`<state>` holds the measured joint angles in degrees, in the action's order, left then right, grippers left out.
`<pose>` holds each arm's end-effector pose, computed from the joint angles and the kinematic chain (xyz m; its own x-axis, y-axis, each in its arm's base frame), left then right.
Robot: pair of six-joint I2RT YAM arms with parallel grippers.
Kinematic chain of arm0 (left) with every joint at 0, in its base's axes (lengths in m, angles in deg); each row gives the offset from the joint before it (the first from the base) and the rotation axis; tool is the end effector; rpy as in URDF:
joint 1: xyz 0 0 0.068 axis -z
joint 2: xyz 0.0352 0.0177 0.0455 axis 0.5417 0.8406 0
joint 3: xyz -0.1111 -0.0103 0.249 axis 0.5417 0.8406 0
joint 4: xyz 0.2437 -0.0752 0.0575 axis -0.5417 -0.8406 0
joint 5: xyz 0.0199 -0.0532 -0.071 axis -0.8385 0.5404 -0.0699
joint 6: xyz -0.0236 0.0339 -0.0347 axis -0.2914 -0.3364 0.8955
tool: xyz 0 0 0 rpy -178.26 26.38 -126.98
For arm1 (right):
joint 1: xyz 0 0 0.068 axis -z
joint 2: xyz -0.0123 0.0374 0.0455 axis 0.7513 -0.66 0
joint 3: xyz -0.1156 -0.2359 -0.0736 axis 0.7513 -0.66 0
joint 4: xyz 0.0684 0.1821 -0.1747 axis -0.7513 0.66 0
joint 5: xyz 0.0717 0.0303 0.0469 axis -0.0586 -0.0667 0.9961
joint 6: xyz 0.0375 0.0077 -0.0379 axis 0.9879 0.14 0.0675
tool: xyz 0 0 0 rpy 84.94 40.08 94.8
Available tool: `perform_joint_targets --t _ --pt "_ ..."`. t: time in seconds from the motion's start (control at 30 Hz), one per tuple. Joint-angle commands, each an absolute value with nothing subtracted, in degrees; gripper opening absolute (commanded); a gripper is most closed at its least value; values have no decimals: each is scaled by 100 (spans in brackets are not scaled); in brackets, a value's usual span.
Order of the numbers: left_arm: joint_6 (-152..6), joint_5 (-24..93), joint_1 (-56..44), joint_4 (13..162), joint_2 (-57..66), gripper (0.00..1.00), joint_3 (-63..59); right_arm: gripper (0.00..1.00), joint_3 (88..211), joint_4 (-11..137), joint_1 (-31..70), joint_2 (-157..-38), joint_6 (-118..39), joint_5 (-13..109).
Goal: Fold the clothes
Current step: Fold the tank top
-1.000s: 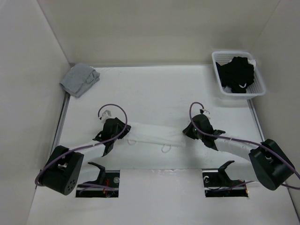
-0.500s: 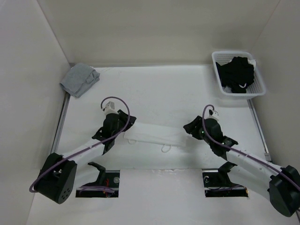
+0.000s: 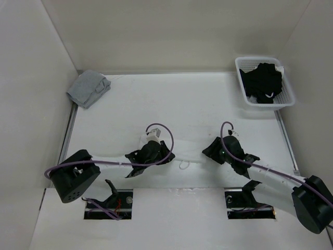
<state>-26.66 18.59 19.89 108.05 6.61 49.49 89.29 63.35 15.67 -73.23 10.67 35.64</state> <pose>0.1472 -0.1854 0.1379 -0.7921 -0.3448 -0.5037 0.0975 0.7431 -0.6621 0.1531 0.0959 0.1440 -0.7172 0.5322 -0.4498 0.2073 0.7792 0.5915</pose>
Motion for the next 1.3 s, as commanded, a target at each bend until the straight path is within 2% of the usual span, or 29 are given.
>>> perform_joint_targets --t 0.0,0.33,0.5,0.63,0.83,0.93,1.07,1.27 --pt "-2516 1727 2050 11284 668 19 5127 53 8951 6163 1509 -7393 1230 3736" --pt "-2472 1753 2006 11284 720 19 5453 39 9109 5715 1456 -8131 1274 4009" --pt "-2463 1885 1937 11179 458 19 5470 13 9110 5741 1473 -7896 1380 3579" --pt "-2472 2017 1892 10802 -297 19 5418 7 9048 6458 1456 -7010 1362 3149" --pt "-2559 2026 1761 10247 -1212 21 5181 5 9381 8103 1360 -5664 1292 2761" --pt "-2577 2069 1541 10098 -1458 21 5207 5 9828 8623 1167 -5486 1152 2620" --pt "-2595 2289 1181 9931 -1757 21 5303 5 10672 8747 658 -6064 967 2454" --pt "-2814 2588 487 9386 -2618 21 5365 6 12087 8694 -20 -7751 774 2321"
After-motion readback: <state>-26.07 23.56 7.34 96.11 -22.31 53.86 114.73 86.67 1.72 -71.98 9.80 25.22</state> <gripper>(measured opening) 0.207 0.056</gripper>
